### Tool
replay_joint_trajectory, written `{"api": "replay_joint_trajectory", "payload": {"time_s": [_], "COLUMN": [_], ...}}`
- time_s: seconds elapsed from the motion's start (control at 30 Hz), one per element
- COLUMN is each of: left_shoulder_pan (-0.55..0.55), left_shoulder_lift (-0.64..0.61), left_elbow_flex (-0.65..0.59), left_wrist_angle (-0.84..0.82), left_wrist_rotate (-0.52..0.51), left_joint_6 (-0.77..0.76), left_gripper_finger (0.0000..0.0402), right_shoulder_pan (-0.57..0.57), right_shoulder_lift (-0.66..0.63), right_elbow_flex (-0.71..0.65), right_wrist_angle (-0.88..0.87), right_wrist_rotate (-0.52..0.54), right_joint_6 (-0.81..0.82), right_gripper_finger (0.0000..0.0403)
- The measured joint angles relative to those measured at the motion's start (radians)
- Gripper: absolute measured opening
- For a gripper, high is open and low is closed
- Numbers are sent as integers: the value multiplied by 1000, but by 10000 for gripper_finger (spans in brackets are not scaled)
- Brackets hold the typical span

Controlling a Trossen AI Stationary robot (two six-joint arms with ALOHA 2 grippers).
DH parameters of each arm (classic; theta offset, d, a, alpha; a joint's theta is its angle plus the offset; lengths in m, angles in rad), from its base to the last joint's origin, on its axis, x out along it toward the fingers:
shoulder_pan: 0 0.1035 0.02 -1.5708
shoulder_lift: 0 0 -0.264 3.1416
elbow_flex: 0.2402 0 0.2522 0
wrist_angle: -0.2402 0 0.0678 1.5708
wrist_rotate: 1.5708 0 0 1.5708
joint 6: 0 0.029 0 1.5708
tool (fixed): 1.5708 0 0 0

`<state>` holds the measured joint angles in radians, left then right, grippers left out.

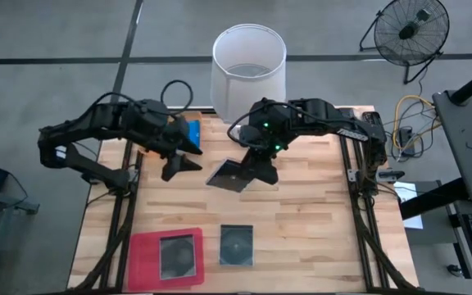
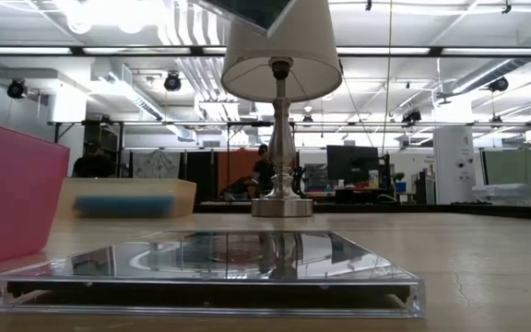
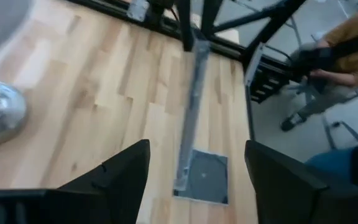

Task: Pick & place jewel cases by type
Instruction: Put the top black cd case into the pink bin

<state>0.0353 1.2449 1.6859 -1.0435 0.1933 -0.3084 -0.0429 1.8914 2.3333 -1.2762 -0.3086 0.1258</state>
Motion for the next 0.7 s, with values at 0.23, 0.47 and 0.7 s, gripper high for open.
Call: {"api": "replay_joint_trajectory", "payload": {"time_s": [0.23, 0.47, 0.7], "left_shoulder_pan": [-3, -4, -6], "left_shoulder_lift": [34, 34, 51], "left_elbow_flex": [-4, -4, -4], "left_wrist_angle": [65, 82, 82], "left_wrist_rotate": [7, -48, -55], "left_joint_6": [-1, 1, 1], "left_gripper_finger": [248, 248, 248], "right_shoulder_pan": [-4, -5, -6], "right_shoulder_lift": [0, 0, 0], "right_elbow_flex": [0, 0, 0], "right_wrist_angle": [35, 84, 142], "right_wrist_rotate": [24, 24, 24], "right_joint_6": [-7, -8, -7], "right_gripper_finger": [28, 28, 28]}}
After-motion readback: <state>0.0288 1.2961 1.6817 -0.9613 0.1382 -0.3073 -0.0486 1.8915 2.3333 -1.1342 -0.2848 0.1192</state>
